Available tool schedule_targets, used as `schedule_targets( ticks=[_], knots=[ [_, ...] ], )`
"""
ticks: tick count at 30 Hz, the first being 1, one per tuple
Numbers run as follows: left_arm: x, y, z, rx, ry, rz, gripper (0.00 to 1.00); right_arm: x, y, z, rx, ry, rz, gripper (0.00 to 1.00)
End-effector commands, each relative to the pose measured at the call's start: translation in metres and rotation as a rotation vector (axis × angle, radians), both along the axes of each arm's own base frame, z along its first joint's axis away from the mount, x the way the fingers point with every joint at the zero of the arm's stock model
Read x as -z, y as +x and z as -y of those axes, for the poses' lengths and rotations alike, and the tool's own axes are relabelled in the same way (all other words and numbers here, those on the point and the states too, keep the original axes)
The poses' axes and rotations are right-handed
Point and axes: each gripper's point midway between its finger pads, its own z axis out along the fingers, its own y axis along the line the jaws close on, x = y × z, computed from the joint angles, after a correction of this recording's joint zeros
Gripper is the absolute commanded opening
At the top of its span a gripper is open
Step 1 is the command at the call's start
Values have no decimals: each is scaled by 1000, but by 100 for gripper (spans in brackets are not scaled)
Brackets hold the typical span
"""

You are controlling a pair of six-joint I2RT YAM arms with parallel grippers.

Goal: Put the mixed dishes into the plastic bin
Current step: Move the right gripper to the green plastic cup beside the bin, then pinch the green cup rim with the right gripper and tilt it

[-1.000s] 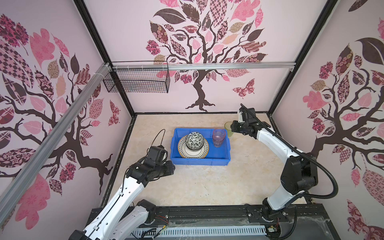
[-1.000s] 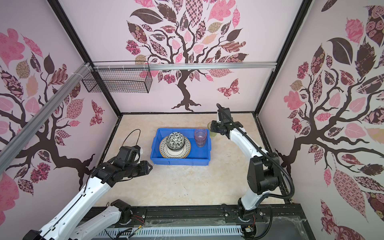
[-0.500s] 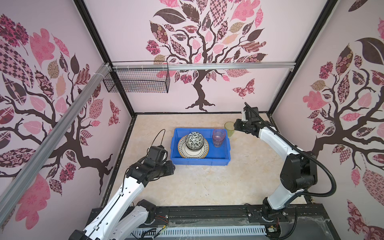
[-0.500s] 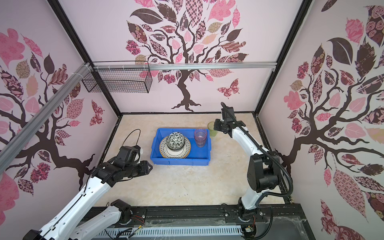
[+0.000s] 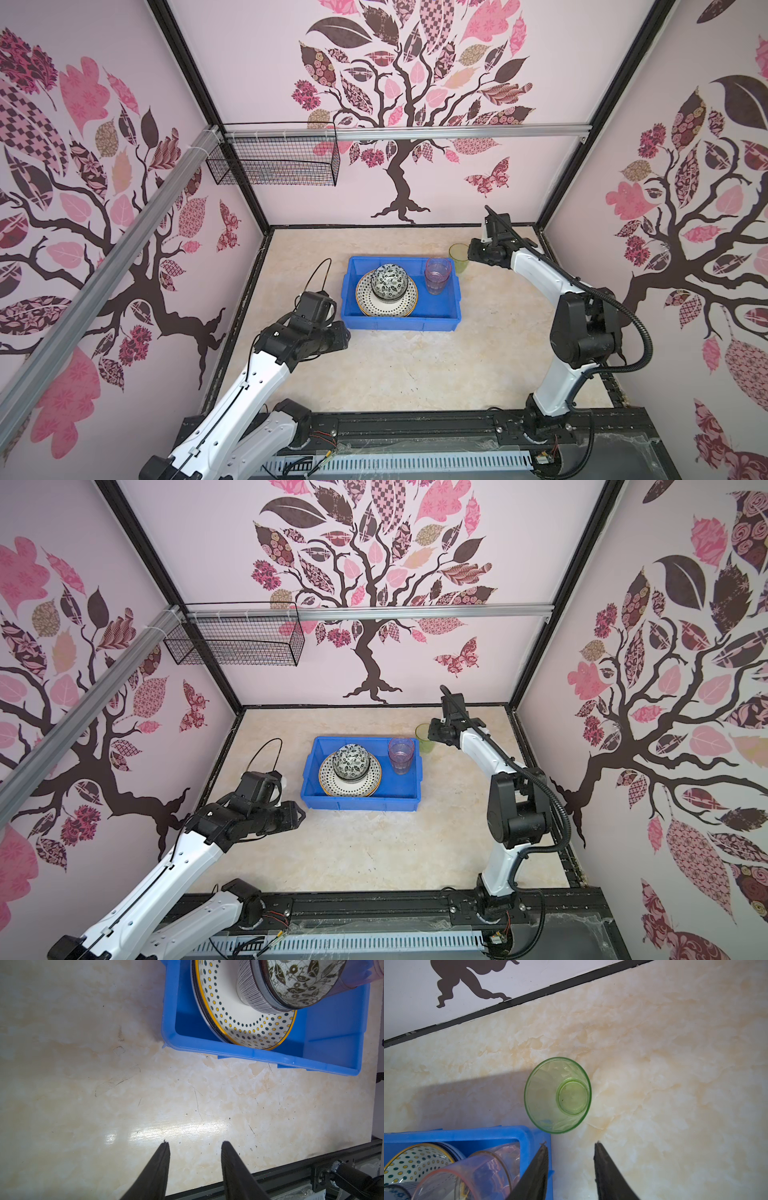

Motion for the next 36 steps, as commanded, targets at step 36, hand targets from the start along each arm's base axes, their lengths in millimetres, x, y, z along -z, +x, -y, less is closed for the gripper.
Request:
schedule_targets(
  ticks=[36],
  knots=[
    [7, 25, 2, 5, 65, -9, 46, 67, 50, 16, 29, -153, -143, 30]
  ],
)
